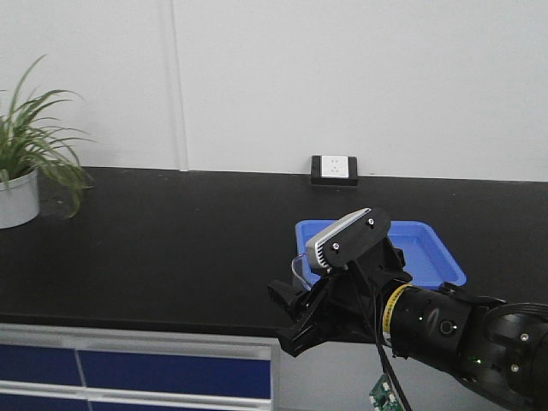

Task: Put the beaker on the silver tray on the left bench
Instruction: 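Drive the base to the bench with the silver tray, holding the beaker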

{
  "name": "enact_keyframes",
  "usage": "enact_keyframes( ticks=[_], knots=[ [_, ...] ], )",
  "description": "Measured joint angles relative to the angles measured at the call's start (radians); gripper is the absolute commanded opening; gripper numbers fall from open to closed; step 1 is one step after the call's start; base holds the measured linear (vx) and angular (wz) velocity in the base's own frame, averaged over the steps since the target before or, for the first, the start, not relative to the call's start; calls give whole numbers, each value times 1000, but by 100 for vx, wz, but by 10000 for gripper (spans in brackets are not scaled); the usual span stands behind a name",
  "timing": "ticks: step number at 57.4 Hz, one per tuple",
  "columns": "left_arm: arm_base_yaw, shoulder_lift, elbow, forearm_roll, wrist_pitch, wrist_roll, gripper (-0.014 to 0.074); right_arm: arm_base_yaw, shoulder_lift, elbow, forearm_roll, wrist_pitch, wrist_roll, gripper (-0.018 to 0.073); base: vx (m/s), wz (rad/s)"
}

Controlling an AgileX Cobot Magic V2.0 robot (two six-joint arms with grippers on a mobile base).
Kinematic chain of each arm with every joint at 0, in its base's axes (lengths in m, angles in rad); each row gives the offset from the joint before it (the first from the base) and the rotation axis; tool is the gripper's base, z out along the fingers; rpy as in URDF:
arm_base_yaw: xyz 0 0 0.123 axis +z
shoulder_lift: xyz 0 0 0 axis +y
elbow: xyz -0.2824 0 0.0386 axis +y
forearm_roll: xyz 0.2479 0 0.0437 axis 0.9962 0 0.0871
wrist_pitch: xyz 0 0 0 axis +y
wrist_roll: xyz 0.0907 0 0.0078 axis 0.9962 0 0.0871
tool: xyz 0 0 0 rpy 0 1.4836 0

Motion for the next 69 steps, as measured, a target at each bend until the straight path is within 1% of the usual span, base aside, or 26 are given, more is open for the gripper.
enact_keyframes(
  ticks=[43, 58, 69],
  knots=[
    [0, 0, 0, 0, 0, 0, -6, 0, 0, 0, 0, 0, 0, -6, -17, 22],
    [0, 0, 0, 0, 0, 0, -6, 0, 0, 0, 0, 0, 0, -6, -6, 40],
    [0, 0, 0, 0, 0, 0, -6, 0, 0, 0, 0, 4, 2, -6, -4, 63]
  ],
)
